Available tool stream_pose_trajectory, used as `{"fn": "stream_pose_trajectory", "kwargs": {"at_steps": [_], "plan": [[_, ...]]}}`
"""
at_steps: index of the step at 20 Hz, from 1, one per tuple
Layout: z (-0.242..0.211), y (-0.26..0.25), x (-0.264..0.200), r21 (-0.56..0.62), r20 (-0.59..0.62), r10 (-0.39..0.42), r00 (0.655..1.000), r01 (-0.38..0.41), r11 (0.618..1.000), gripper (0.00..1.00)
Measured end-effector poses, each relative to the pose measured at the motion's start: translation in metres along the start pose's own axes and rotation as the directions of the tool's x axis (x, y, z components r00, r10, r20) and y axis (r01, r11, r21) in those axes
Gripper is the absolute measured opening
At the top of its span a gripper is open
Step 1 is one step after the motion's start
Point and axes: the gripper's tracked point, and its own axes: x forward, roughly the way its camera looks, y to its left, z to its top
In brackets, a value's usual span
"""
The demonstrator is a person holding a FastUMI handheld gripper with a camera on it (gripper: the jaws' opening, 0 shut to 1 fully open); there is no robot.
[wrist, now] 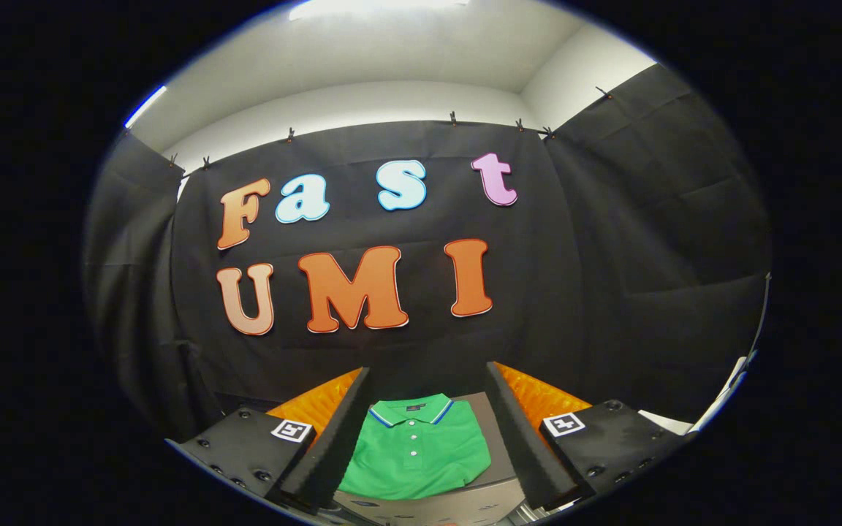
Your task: Put the clothes into the washing machine and then close the washing machine lid.
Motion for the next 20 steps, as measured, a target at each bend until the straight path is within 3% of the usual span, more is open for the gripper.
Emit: {"fn": "stream_pose_trajectory", "kwargs": {"at_steps": [3,7,10,13,18,20], "plan": [[-0.008,0.012,0.031,0.012,-0.097,-0.002,0.995,0.003,1.0,0.98],[-0.005,0.042,0.079,-0.005,-0.17,0.087,0.982,-0.089,0.996,0.98],[-0.029,0.053,0.116,-0.043,-0.306,0.092,0.947,-0.111,0.993,0.98],[-0.076,0.057,0.144,-0.078,-0.5,0.068,0.864,-0.123,0.989,0.98],[-0.142,0.062,0.153,-0.033,-0.7,0.08,0.71,-0.144,0.989,0.99],[-0.166,0.058,0.156,-0.033,-0.771,0.064,0.633,-0.141,0.989,0.99]]}}
